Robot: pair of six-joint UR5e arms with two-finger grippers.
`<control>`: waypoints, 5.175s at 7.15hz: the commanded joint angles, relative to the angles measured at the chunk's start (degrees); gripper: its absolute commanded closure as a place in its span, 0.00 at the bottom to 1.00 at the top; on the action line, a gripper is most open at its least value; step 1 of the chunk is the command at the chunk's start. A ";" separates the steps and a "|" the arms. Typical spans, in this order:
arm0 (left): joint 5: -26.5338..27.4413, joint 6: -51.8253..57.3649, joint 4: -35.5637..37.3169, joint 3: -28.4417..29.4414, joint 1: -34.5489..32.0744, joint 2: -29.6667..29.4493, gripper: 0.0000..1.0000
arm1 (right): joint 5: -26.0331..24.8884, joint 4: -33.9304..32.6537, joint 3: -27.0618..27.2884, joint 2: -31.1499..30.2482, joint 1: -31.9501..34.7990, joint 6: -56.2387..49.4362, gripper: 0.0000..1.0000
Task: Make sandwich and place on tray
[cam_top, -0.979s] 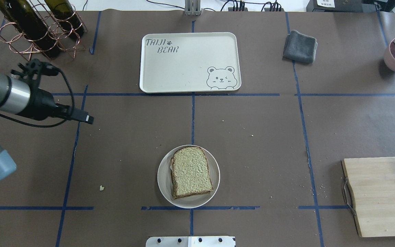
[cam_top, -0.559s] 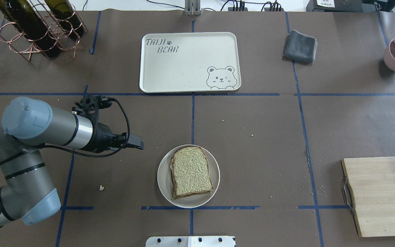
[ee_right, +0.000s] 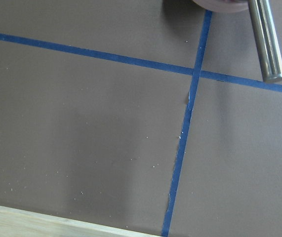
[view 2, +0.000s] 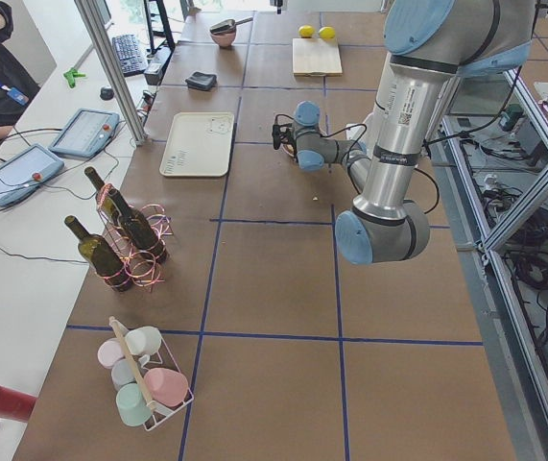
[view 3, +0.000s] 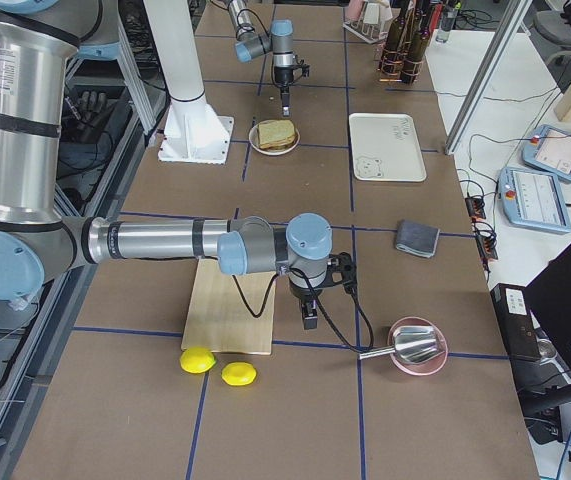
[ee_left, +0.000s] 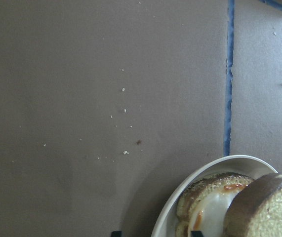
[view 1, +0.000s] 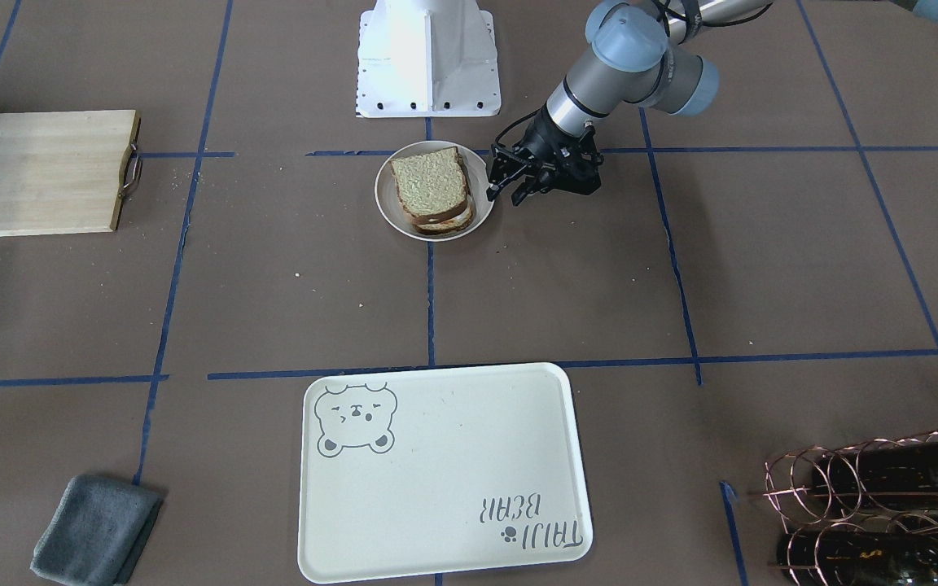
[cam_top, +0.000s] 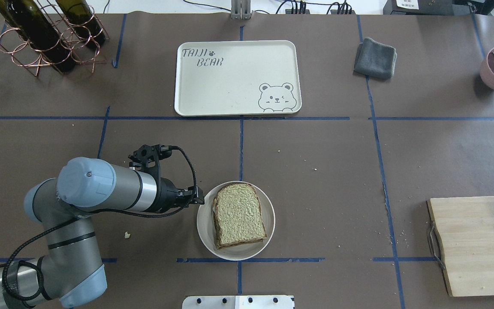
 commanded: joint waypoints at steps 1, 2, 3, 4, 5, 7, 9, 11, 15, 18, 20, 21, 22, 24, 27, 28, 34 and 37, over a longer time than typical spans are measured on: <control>0.49 -0.36 -0.22 2.17 1.97 -1.25 0.48 | 0.02 0.00 0.06 0.00 -0.04 0.00 0.00; 0.58 -0.27 -0.31 2.18 2.23 -1.25 0.48 | 0.10 -0.09 0.06 0.00 -0.04 0.00 0.00; 0.58 -0.27 -0.31 2.18 2.24 -1.16 0.49 | 0.10 -0.09 -0.03 0.00 -0.04 0.00 0.00; 0.58 -0.27 -0.31 2.35 2.32 -1.25 0.63 | 0.10 -0.09 -0.12 0.00 -0.04 0.00 0.00; 0.58 -0.18 -0.31 2.35 3.54 -1.25 0.80 | 0.02 -0.09 -0.21 0.09 -0.04 0.00 0.00; 0.67 -0.18 -0.31 2.26 4.00 -1.25 1.00 | 0.02 -0.09 -0.21 0.09 -0.04 0.00 0.00; 0.67 -0.10 -0.22 1.92 3.91 -1.07 1.00 | 0.02 -0.09 -0.38 0.09 -0.04 0.00 0.00; 0.49 -0.18 -0.05 -0.18 3.38 -1.25 1.00 | -0.16 -0.09 -0.47 0.09 -0.04 0.00 0.00; -5.81 0.43 0.04 1.20 -8.53 -4.48 1.00 | -0.42 -0.09 -0.56 -0.44 -0.04 -0.08 0.00; -11.79 9.02 0.13 16.96 -18.65 -15.79 1.00 | -0.77 0.00 -0.30 -0.96 0.22 -0.35 0.00; -14.97 13.77 -0.05 31.02 -22.62 -24.85 1.00 | -1.04 0.00 -0.12 -1.23 1.97 -0.87 0.00; -15.24 14.92 -0.66 38.14 -23.59 -29.42 1.00 | -1.04 0.00 0.05 -1.32 2.42 -0.87 0.00; -15.24 15.20 -3.71 45.78 -24.12 -33.38 1.00 | -1.04 0.00 0.06 -1.49 2.60 -0.96 0.00; -15.15 16.60 -10.92 58.82 -24.92 -37.97 1.00 | -0.95 0.00 0.06 -2.11 2.77 -1.05 0.00; -14.72 16.78 -13.58 62.38 -24.83 -39.48 0.01 | -0.86 0.00 0.50 -2.37 2.77 -1.05 0.00; -14.63 17.65 -13.84 62.21 -24.83 -39.48 0.00 | -1.04 0.09 0.41 -2.37 2.77 -1.05 0.00; -16.38 42.38 22.10 12.12 -30.62 -15.28 0.00 | -2.62 2.11 0.93 -1.84 2.60 0.00 0.00; -17.17 66.55 40.26 -2.73 -43.85 -5.06 0.00 | -2.53 2.20 0.85 -2.20 1.98 0.09 0.00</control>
